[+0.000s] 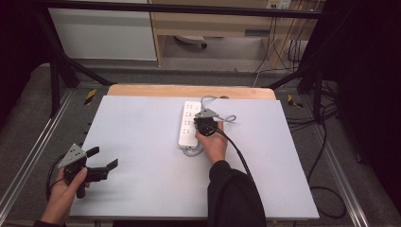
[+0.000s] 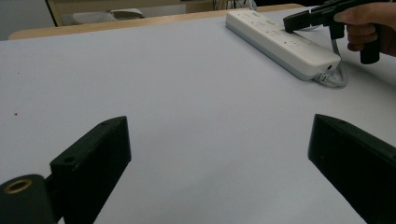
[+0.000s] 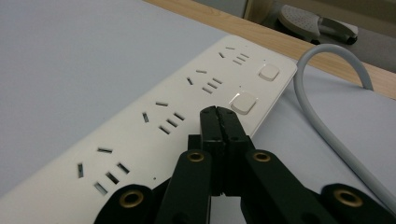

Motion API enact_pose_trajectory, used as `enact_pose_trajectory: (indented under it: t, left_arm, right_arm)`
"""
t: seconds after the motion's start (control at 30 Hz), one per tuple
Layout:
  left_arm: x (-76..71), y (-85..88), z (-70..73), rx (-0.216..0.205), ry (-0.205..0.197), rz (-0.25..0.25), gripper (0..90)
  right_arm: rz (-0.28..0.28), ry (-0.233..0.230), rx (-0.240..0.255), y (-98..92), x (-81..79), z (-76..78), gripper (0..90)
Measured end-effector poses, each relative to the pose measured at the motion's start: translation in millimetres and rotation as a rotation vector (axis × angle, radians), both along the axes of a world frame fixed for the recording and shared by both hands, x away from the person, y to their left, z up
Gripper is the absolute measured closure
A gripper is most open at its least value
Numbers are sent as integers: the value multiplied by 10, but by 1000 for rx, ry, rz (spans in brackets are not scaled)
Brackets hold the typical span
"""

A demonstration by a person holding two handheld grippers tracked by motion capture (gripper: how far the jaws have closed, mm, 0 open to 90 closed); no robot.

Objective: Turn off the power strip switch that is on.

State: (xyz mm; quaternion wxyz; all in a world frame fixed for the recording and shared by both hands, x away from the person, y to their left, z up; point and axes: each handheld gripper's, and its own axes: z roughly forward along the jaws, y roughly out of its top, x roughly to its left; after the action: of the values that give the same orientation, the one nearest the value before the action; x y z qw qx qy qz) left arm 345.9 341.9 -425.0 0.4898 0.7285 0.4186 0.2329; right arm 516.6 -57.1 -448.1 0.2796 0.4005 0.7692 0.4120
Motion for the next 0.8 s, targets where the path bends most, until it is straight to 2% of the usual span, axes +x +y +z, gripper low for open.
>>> enact_pose_trajectory:
  t: [0.23, 0.4, 0.8]
  left_arm:
    - [1, 2, 0, 0, -1, 0, 59]
    - [3, 3, -1, 0, -1, -1, 59]
    - [2, 3, 1, 3, -4, -2, 59]
  right_arm:
    - [-4, 7, 13, -4, 3, 3, 900]
    - [-3, 5, 52, -34, 5, -16, 900]
    - [-12, 8, 80, -64, 29, 7, 900]
